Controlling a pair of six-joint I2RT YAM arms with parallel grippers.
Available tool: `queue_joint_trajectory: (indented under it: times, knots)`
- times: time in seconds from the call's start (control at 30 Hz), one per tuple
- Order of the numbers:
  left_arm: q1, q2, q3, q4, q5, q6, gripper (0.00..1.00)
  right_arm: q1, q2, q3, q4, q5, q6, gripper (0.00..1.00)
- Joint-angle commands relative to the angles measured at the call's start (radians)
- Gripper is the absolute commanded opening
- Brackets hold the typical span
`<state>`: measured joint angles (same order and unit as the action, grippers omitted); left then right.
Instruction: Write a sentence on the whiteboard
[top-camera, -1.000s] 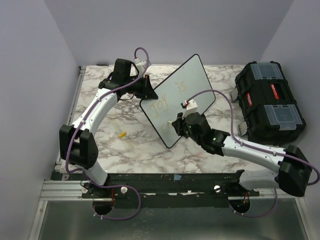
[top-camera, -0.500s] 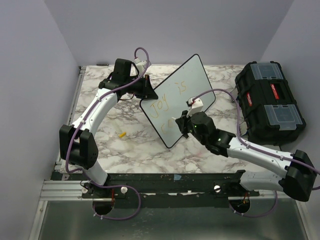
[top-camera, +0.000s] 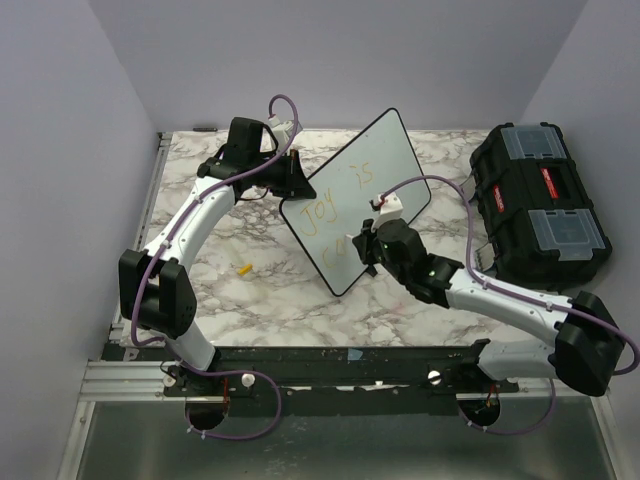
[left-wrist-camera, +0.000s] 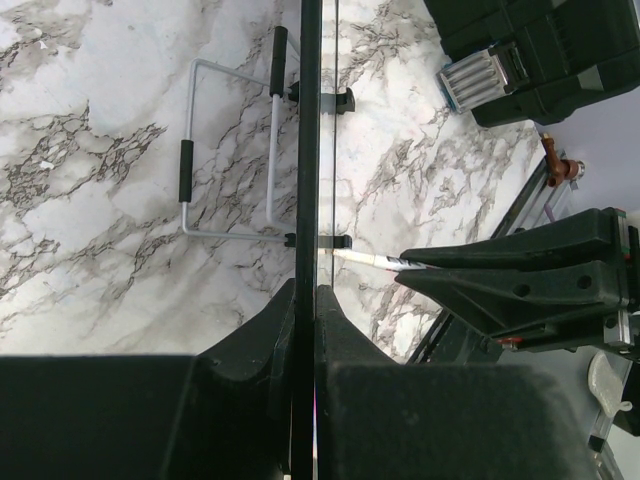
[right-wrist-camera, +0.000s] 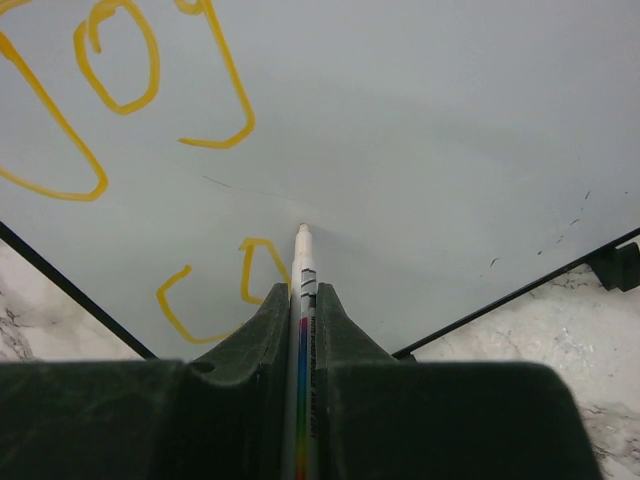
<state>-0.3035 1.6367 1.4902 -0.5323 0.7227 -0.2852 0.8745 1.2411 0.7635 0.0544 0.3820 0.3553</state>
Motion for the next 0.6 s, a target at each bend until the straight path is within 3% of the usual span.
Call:
queue_joint_trajectory:
  times: [0.0, 0.57]
  knots:
    - [-0.002, -0.021, 0.007, 0.049, -0.035, 0.037, 0.0, -0.007, 0.025, 0.014, 0.035, -0.032, -0.017, 0.01]
    - [-0.002, -0.025, 0.004, 0.051, -0.035, 0.037, 0.0, -0.012, 0.02, -0.055, 0.015, -0.06, 0.014, 0.01]
